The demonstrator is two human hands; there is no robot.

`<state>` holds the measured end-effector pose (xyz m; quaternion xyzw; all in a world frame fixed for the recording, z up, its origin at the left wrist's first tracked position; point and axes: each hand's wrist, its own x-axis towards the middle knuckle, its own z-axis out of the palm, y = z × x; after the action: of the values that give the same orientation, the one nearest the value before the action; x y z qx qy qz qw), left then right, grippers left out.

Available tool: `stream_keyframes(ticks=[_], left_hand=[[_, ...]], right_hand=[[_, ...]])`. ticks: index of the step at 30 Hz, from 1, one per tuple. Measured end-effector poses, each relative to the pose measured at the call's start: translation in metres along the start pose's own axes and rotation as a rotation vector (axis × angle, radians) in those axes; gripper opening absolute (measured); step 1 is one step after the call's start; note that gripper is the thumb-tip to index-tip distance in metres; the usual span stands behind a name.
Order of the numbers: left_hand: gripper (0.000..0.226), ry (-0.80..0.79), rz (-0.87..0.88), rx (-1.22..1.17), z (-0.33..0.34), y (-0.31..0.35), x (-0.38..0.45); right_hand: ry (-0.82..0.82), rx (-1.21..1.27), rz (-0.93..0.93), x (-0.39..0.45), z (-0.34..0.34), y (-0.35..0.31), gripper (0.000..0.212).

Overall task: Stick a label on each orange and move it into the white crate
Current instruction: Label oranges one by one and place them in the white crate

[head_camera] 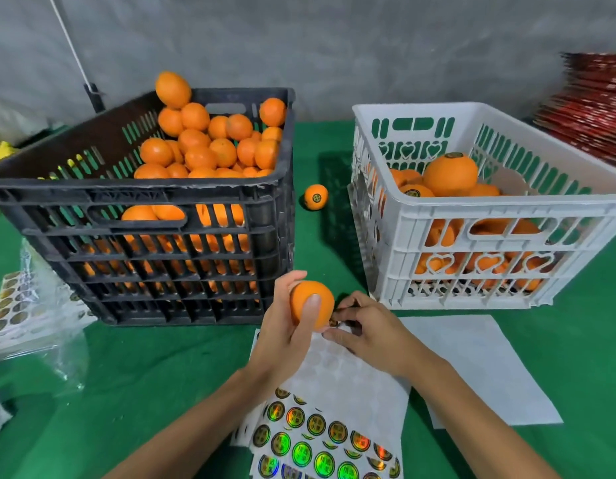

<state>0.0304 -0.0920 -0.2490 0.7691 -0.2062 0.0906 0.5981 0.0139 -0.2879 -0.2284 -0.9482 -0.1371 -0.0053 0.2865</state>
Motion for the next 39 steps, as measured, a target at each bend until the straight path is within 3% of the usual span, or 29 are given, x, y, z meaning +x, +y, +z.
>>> stream_keyframes(ticks=[6,12,16,22,26,32,39], left_hand=[[0.053,0.004,-0.054,-0.047,-0.001,0.007,-0.001],[0.048,0.005,-0.053,-0.06,-0.002,0.005,0.0],[0.046,-0.007,-0.04,-0.07,-0.003,0.004,-0.002],[0.046,-0.005,-0.049,-0.084,-0.003,0.006,-0.001],[0.046,-0.007,-0.056,-0.078,-0.003,0.006,-0.002],[0.045,-0.011,-0.049,-0.073,-0.004,0.008,-0.002],[0.043,-0.017,-0.064,-0.078,-0.004,0.007,-0.001]], right_hand=[[0.049,0.116,0.099,-0.001,-0.001,0.003,0.037],[-0.004,-0.043,0.08,-0.005,-0.01,0.0,0.054],[-0.057,-0.166,-0.009,-0.006,-0.015,-0.006,0.049],[-0.05,-0.159,-0.055,-0.002,-0.015,-0.009,0.033],[-0.057,-0.294,-0.086,0.0,-0.013,-0.015,0.037],[-0.027,-0.151,-0.075,-0.009,-0.014,-0.013,0.055],[-0.021,-0.036,-0.077,-0.003,-0.008,-0.005,0.037]])
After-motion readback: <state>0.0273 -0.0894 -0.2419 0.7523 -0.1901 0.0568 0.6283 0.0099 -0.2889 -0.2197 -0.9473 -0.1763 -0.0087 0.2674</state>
